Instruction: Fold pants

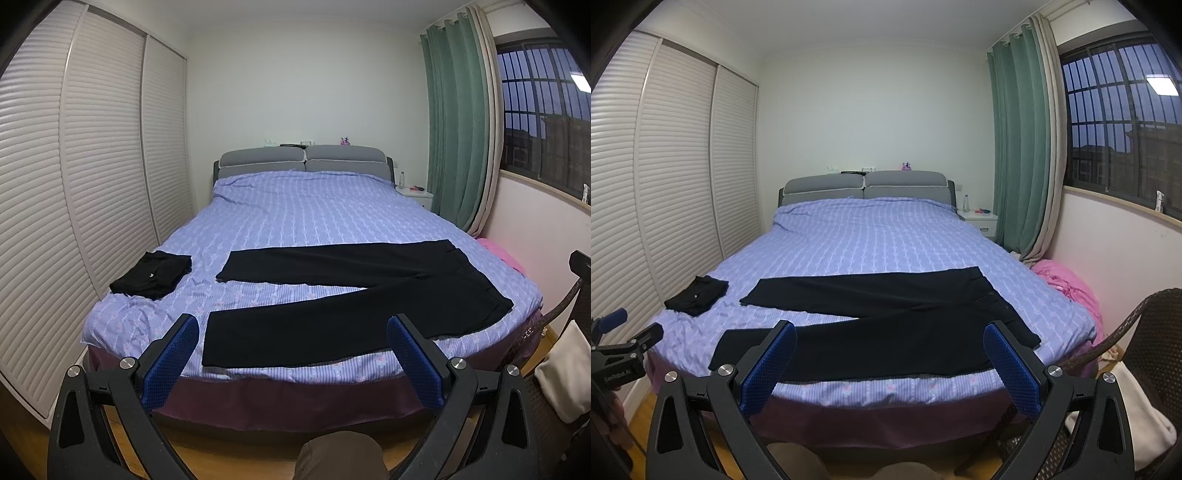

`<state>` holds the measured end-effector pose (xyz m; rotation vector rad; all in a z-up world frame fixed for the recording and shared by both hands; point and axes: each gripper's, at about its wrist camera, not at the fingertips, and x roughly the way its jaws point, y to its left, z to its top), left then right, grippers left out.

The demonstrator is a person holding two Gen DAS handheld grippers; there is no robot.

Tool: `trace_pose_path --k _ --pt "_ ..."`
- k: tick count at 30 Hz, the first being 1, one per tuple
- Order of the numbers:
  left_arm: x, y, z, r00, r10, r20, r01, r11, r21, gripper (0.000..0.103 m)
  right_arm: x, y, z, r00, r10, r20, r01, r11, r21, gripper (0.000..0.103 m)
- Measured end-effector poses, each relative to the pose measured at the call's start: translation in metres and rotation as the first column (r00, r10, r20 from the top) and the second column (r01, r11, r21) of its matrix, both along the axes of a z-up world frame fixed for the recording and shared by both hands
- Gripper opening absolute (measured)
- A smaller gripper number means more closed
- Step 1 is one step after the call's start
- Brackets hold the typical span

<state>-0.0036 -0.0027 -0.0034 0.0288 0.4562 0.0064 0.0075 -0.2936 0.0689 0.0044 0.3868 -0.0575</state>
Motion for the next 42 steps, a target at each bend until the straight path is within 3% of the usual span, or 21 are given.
trace_pose_path --k 42 --pt "0.0001 0.0017 0.0025 1.0 0.003 0.006 -0.003 1.0 0.009 0.103 0.0024 0.0051 -0.0036 1.0 -0.002 -0.008 0.002 1.0 -0.011 0.103"
